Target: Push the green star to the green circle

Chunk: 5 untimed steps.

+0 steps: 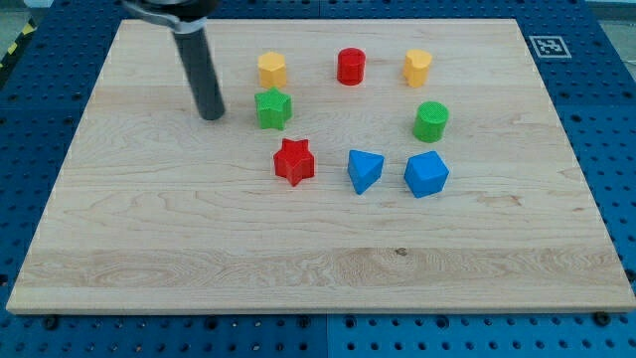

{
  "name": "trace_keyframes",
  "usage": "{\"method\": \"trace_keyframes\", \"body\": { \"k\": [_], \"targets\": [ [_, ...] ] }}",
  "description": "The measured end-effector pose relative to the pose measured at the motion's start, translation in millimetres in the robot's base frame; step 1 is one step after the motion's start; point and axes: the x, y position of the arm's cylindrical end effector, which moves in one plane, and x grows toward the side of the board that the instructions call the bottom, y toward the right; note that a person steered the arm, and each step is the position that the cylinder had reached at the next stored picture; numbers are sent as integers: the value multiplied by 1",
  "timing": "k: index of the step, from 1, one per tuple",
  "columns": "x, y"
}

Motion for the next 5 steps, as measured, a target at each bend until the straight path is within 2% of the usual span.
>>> {"method": "trace_keyframes", "body": {
  "k": [5],
  "targets": [
    [-12,190]
  ]
}}
